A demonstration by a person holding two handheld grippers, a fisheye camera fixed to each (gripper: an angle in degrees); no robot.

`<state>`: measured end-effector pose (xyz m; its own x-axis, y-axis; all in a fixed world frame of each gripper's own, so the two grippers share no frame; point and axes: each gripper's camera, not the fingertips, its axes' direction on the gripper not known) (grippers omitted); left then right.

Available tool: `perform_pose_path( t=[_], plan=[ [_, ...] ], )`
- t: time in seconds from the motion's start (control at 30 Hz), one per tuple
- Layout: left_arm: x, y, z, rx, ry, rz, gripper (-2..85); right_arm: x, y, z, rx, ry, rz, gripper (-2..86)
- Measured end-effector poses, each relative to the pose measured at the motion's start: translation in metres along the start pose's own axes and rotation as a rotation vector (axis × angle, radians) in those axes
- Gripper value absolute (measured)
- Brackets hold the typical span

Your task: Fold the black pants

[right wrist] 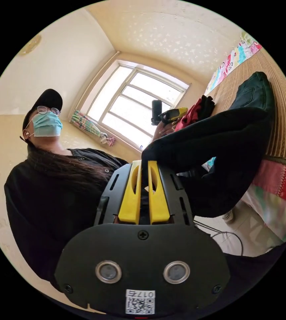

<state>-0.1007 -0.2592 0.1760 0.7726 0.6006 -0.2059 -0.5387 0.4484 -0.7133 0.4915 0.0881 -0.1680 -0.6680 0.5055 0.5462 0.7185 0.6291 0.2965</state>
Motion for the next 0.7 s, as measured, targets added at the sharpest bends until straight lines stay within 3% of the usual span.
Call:
perform_pose_path(
  t=[0.1,0.17,0.27,0.33,0.43,0.53,0.7],
  plan=[
    [-0.012,-0.041,0.082,-0.182,-0.155,0.135,-1.0,-0.011,-0.016,0.007,0.022,-0.103,-0.058,2.2],
    [-0.033,-0.040,0.158,-0.435,0.094,0.128,-1.0,-0.019,-0.029,0.009,0.067,-0.088,-0.081,2.3],
    [-0.029,-0.019,0.196,-0.496,0.445,0.183,-1.0,-0.009,-0.059,-0.004,0.144,-0.109,-0.082,2.3],
    [-0.033,-0.008,0.192,-0.393,0.503,0.150,-1.0,0.005,-0.084,-0.017,0.203,-0.094,-0.067,2.3],
    [-0.066,0.020,0.154,-0.097,0.510,-0.083,-1.0,0.041,-0.142,-0.040,0.293,0.067,0.053,2.2],
    [-0.086,0.066,0.102,0.161,0.386,-0.299,-1.0,0.097,-0.199,-0.058,0.361,0.280,0.240,2.3],
    [-0.059,0.085,0.051,0.276,0.248,-0.334,-0.9,0.233,-0.264,-0.046,0.200,0.700,0.636,3.9]
  ],
)
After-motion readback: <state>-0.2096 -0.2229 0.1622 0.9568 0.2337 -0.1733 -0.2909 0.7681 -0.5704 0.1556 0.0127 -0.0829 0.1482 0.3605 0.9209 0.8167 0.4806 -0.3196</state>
